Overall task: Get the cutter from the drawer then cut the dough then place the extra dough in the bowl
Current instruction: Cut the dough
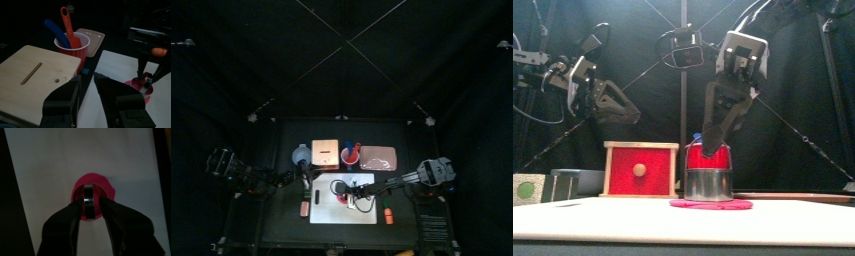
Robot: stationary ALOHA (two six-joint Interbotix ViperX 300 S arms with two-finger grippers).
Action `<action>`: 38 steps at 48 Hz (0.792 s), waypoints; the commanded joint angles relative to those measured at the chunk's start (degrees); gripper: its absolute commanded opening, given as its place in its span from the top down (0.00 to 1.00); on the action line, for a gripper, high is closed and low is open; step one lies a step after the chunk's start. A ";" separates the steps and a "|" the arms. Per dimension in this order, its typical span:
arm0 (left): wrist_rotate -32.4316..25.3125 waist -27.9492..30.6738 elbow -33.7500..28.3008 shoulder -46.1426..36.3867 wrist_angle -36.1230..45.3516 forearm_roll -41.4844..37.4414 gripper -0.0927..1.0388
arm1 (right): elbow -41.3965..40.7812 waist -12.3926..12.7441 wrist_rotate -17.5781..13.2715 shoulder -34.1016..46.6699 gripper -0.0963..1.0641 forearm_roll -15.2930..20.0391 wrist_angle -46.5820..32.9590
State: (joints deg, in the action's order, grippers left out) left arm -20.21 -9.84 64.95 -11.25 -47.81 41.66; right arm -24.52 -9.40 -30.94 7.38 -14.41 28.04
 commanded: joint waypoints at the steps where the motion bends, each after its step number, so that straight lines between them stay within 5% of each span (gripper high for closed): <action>1: 0.00 0.09 -0.88 -0.09 -0.26 -0.09 0.31 | 0.79 0.18 0.09 -1.67 0.15 -0.44 -0.18; 13: 0.00 0.09 -1.67 -0.09 -0.26 -0.09 0.31 | 0.70 -0.88 0.09 -4.83 0.10 -3.25 -2.37; 30: -0.09 0.09 -2.81 -0.09 -0.18 -0.18 0.31 | -4.31 -1.67 -0.62 -9.49 0.10 -14.68 -11.60; 38: -0.09 0.09 -3.34 -0.09 -0.26 -0.18 0.31 | -8.26 -1.32 -0.62 -12.39 0.10 -15.73 -17.75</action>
State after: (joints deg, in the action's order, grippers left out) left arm -20.30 -9.84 63.46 -11.16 -47.81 41.66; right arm -31.99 -11.07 -31.38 -1.85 -29.88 13.27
